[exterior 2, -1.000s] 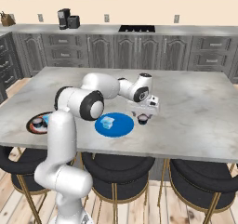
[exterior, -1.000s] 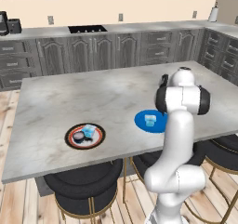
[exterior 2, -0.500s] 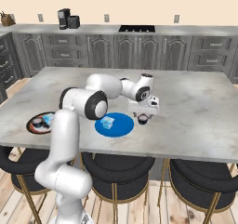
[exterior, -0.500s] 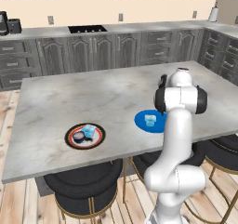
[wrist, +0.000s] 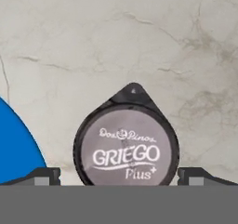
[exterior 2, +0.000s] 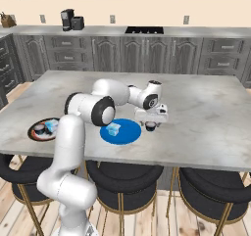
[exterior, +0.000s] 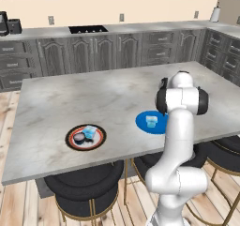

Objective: Place two yogurt containers on each plate.

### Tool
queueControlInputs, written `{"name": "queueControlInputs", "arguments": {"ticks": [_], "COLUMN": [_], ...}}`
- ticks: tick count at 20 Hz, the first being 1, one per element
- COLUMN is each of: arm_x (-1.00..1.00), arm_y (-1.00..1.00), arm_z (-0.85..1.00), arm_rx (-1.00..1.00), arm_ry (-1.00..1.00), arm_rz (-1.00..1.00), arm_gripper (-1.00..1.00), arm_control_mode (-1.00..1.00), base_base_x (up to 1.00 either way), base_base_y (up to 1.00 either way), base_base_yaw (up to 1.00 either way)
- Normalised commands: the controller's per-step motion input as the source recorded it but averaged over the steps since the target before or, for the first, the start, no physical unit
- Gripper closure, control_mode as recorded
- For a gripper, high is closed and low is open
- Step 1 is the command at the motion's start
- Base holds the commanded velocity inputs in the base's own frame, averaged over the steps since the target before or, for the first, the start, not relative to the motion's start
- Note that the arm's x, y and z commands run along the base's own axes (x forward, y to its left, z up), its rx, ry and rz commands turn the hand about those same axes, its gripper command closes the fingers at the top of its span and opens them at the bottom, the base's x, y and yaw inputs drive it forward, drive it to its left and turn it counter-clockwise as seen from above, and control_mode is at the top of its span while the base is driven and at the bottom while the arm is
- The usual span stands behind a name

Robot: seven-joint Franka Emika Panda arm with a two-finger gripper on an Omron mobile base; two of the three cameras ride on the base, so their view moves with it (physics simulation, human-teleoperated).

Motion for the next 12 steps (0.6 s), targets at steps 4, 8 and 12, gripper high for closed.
{"name": "queueControlInputs", "arguments": {"ticks": [4, 8, 12], "arm_x": [0.1, 0.23, 0.22], "arm_y": [0.13, 0.01, 0.0], "arm_z": [-0.1, -0.17, -0.15], "arm_rx": [0.0, 0.0, 0.0], "arm_ry": [-0.06, -0.01, 0.0], "arm_rz": [0.08, 0.08, 0.09], "arm_gripper": [-1.0, -1.0, -1.0], "arm_control_mode": [-1.0, -1.0, -1.0], "base_base_x": [0.0, 0.0, 0.0], "base_base_y": [0.0, 0.0, 0.0], "base_base_yaw": [0.0, 0.0, 0.0]}}
